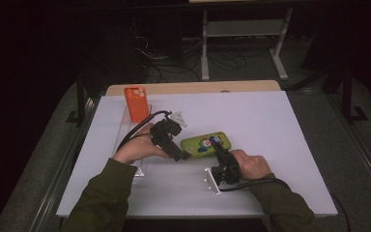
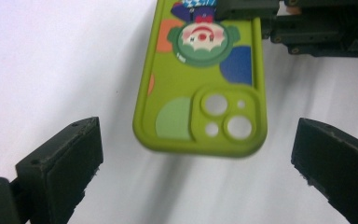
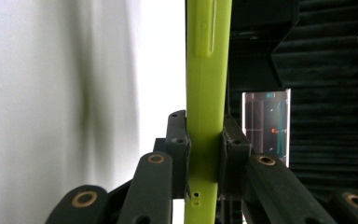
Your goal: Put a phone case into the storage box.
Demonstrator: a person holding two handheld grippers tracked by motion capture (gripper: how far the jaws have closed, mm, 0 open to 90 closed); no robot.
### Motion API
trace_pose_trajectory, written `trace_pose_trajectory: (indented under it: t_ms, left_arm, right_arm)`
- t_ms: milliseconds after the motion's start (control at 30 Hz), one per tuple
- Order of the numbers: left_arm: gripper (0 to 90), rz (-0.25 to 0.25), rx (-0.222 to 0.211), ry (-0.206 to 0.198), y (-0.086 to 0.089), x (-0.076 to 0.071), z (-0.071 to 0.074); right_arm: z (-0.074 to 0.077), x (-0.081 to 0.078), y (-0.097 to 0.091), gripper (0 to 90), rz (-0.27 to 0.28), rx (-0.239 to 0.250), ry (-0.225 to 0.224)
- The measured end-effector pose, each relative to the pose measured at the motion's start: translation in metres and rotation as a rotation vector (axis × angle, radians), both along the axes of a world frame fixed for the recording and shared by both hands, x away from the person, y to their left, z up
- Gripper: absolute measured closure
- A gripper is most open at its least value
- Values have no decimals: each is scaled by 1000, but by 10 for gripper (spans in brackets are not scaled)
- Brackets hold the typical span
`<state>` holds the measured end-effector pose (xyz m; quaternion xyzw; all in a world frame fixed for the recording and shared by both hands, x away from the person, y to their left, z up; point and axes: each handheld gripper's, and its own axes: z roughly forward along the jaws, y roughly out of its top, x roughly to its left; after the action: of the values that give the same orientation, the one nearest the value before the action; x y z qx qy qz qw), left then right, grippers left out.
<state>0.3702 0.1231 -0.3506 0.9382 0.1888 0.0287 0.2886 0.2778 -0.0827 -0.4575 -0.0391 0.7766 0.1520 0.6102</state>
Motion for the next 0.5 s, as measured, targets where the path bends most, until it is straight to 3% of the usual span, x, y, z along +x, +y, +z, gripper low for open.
trace_pose_trajectory:
  t_ms: [33, 100, 233, 267, 300, 400, 500]
  left_arm:
    - [17, 6, -5, 0, 1, 0, 0]
    - [16, 24, -23, 5, 3, 0, -1]
    - [17, 33, -29, 1, 5, 1, 0]
    - [17, 37, -29, 0, 6, 2, 0]
    - [16, 12, -2, -5, 8, 4, 1]
    - [17, 52, -29, 10, 8, 3, -2]
    - [16, 32, -7, 0, 10, 5, -2]
  right_arm:
    - [3, 2, -2, 761, 17, -29, -11]
    - [5, 4, -4, 761, 13, -9, 15]
    - [7, 6, -7, 761, -14, 69, 79]
    - [9, 7, -8, 761, -10, 80, 83]
    - [10, 7, -8, 760, -18, 97, 88]
    - [14, 10, -11, 761, -20, 134, 110]
    - [18, 12, -13, 761, -26, 160, 143]
